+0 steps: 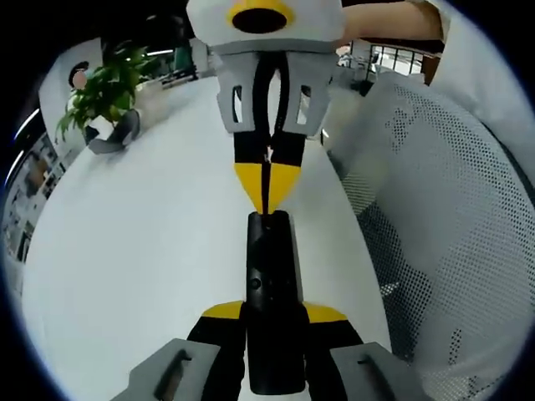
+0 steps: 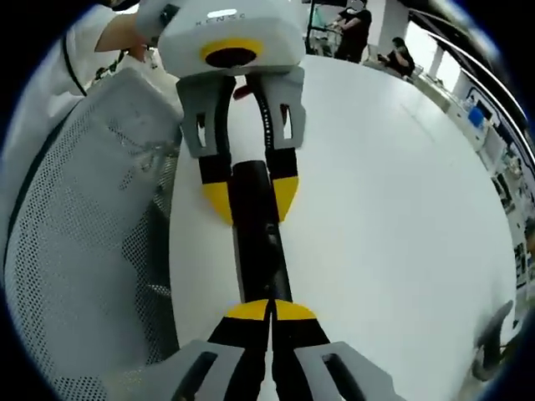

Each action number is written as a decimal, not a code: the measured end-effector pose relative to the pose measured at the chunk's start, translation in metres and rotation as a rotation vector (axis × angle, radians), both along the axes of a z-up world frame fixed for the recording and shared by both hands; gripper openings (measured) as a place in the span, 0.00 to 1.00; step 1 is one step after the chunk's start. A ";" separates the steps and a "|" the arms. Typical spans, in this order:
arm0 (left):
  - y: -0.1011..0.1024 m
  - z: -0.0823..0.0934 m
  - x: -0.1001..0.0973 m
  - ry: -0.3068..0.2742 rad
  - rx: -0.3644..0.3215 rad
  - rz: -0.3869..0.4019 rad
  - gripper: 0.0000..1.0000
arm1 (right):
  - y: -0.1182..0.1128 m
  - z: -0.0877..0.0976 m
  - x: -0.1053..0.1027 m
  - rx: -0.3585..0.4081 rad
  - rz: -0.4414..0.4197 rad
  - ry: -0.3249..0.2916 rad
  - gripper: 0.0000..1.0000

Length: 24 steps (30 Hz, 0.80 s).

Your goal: Press the specified remote control buttons in sequence, fully releasing each button before pressing the next.

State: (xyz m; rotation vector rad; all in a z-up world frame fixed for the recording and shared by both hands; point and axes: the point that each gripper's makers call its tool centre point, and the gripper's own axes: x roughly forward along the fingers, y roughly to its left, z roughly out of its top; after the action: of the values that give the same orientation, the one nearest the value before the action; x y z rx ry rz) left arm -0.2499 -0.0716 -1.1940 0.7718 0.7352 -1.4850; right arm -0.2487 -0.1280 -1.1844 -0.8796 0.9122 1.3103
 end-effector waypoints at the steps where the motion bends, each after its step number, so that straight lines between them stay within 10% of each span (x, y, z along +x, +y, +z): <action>1: 0.000 0.000 0.000 0.000 0.002 0.000 0.25 | -0.001 -0.001 -0.001 -0.008 -0.019 0.014 0.00; 13: 0.000 0.000 0.001 0.012 -0.015 0.033 0.25 | 0.001 -0.005 0.000 -0.220 0.183 -0.035 0.00; 24: 0.000 0.001 0.000 0.010 -0.028 0.044 0.25 | 0.000 0.001 -0.001 0.048 -0.046 -0.050 0.00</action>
State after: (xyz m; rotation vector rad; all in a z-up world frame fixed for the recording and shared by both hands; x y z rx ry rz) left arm -0.2497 -0.0718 -1.1931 0.7230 0.7328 -1.4577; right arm -0.2496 -0.1280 -1.1831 -0.8455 0.8541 1.2602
